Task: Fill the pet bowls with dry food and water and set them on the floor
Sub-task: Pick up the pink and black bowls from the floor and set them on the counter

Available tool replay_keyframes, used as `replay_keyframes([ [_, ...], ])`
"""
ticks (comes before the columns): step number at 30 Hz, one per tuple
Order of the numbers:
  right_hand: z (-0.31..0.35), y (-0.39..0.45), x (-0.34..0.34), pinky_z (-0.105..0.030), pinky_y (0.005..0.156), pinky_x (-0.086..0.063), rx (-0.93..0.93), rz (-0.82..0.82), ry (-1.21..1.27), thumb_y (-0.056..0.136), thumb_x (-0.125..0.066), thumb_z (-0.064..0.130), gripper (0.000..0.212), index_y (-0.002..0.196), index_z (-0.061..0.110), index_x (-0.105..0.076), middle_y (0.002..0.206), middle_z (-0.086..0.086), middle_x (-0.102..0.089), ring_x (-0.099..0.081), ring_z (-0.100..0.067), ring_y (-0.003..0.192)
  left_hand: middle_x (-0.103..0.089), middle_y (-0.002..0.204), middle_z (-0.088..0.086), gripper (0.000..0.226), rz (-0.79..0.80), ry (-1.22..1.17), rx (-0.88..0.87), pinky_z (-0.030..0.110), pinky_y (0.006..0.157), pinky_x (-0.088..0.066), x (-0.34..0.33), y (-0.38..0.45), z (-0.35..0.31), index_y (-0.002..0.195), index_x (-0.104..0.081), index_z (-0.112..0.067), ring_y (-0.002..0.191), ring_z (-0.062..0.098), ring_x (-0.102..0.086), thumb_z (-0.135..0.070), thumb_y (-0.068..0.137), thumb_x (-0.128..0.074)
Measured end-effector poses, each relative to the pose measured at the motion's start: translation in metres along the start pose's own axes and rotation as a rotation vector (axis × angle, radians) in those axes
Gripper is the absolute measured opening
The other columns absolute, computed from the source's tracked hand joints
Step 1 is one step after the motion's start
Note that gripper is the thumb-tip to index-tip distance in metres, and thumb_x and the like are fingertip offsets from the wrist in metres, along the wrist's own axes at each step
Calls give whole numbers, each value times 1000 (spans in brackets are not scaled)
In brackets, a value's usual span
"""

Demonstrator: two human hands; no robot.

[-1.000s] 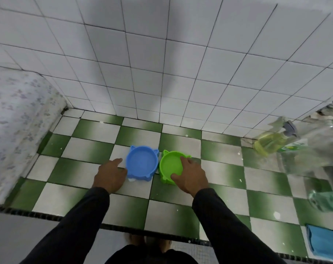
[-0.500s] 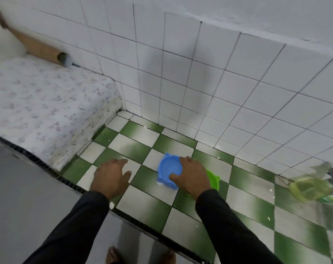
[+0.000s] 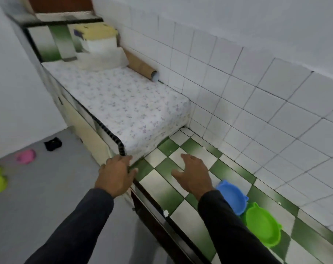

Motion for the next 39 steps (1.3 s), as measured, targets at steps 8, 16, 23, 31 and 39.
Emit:
replay_keyframes([
  [8,151,29,-49,-41,111,-38,233,11,-1,91,-63,45,65,145,12,-49,140,-9,-57,-48,-27,128,-51,146,9,59,-72,-36,190,49,110,-40,48,-13,141,152,-45,-24,131,31,-48,-52,100,-52],
  [16,279,51,-105,-38,117,-32,428,114,-88,92,-57,51,71,152,16,-42,151,-7,-48,-40,-25,139,-53,145,8,59,-141,-13,393,52,110,-40,88,-47,266,151,-47,-24,131,33,-49,-51,99,-55],
  [23,362,81,-159,-39,117,-32,556,320,-170,91,-61,48,67,148,15,-48,149,-10,-49,-40,-28,139,-53,145,6,56,-175,-13,558,51,109,-40,115,-67,350,149,-50,-26,130,34,-51,-50,99,-56],
  [31,438,132,-210,-39,115,-37,682,509,-246,96,-60,46,72,157,17,-35,158,-7,-41,-41,-27,141,-54,145,6,56,-201,-10,678,51,109,-41,142,-51,418,148,-51,-26,129,33,-52,-50,98,-58],
  [39,519,218,-242,-40,113,-39,784,507,-278,96,-58,43,67,154,15,-39,150,-10,-48,-45,-29,136,-53,146,5,56,-179,66,748,53,108,-41,174,21,482,148,-50,-27,129,32,-52,-53,98,-56],
])
Point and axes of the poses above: each hand's wrist, its own y-axis towards the middle knuckle, its own x-axis out of the back of the hand, z = x × y, the point moved 6 cm from there along y, towards the middle knuckle
